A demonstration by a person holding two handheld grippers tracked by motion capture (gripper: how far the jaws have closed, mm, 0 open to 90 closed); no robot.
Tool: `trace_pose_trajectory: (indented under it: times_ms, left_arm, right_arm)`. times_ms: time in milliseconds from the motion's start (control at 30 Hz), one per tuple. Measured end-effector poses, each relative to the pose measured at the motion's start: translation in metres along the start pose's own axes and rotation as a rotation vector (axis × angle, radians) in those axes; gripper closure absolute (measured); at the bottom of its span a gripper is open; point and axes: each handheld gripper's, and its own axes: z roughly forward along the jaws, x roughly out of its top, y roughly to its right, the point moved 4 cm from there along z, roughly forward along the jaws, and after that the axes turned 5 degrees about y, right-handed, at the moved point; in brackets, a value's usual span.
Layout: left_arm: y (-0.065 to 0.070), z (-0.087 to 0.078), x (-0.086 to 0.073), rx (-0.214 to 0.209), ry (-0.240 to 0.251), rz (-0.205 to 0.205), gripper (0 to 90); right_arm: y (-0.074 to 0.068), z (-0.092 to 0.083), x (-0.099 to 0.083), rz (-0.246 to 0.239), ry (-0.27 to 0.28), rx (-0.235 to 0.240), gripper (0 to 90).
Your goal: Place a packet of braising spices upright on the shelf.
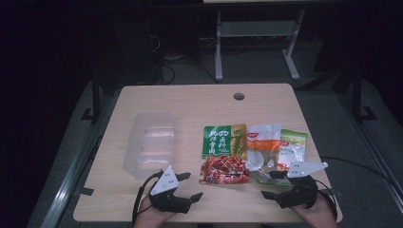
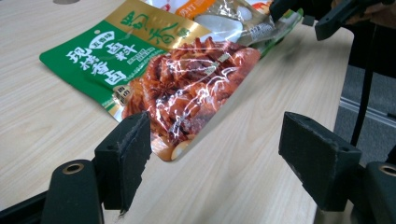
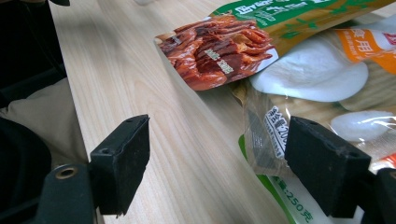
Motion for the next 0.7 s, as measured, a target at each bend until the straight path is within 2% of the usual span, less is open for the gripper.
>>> trace_pose_trajectory:
  times_ms: [267,333,433,467,600,700]
  left_arm:
    - [-0.003,0.003,0.001,0.002,0.002,-0.006,24.6]
    - [-0.001,0.005,0.002,-0.01,0.001,-0.007,24.9]
    - [0.001,0.008,0.003,-0.027,-0.006,0.005,25.0]
    - [0.002,0.011,0.006,-0.035,-0.016,0.02,25.0]
    - [0.002,0.015,0.011,-0.046,-0.014,0.006,25.9]
    - [0.001,0.021,0.016,-0.045,-0.021,0.02,27.8]
  right_arm:
    - [0.003,-0.004,-0.002,0.012,0.013,-0.011,21.0]
    - [0.005,-0.005,0.001,0.02,0.038,-0.003,20.7]
    - [0.007,-0.005,0.003,0.022,0.04,-0.003,19.9]
    - [0.009,-0.006,0.006,0.04,0.047,0.007,19.4]
    - [0.01,-0.007,0.012,0.034,0.035,0.008,19.3]
    - [0.014,-0.005,0.023,0.031,0.02,0.016,18.3]
